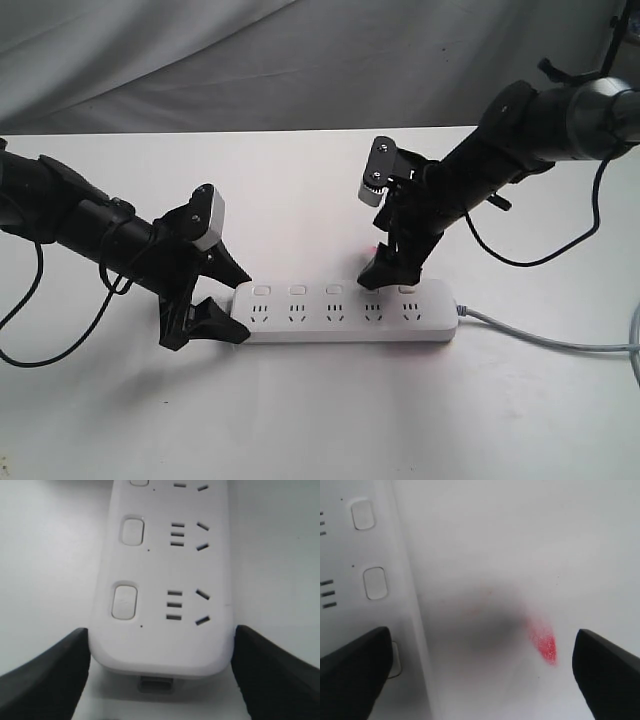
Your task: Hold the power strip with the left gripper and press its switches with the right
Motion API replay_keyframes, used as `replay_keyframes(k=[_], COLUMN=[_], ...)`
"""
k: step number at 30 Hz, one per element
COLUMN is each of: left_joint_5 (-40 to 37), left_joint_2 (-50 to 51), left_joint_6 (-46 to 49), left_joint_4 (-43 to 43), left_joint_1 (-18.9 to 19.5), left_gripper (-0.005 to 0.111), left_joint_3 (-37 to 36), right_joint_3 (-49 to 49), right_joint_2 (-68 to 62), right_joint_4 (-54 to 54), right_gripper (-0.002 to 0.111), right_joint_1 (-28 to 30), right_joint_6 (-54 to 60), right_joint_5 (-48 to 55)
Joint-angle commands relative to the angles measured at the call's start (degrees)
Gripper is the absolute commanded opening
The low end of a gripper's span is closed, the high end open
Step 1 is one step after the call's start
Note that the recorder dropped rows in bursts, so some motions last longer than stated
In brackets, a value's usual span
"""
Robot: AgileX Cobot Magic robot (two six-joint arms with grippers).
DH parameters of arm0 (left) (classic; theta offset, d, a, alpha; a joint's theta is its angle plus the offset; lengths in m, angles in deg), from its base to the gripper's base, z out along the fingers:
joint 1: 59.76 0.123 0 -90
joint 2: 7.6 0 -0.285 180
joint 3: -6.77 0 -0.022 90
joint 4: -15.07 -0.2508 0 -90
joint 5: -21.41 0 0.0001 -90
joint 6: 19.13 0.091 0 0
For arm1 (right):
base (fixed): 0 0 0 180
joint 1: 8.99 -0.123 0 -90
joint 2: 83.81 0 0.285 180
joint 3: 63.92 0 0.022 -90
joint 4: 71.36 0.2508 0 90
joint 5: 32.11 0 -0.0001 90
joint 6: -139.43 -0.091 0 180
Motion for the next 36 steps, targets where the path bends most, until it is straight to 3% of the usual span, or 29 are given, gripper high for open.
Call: replay_keyframes(k=[1, 16, 36], left_joint_5=[0.95, 0.95, 0.95], left_joint_2=[0.43, 0.43, 0.43], left_joint_6=[0.15, 0.15, 0.15], left_joint_4=[0.41, 0.41, 0.41], left_joint_1=[-0.26, -0.26, -0.26], left_gripper=[0.0, 0.0, 0.0], left_joint_3=[0.32, 0.32, 0.32], right_joint_3=[2.58, 3.01, 2.91], right_joint_2=[-0.37, -3.04, 5.48], right_joint_4=[-2.54, -7.4, 0.7], right_gripper=[0.089, 0.089, 0.089], right_joint_1=[0.25, -1.11, -1.01], right_joint_6=[2.34, 2.0, 2.43], right_joint_5=[-3.4, -4.22, -1.91])
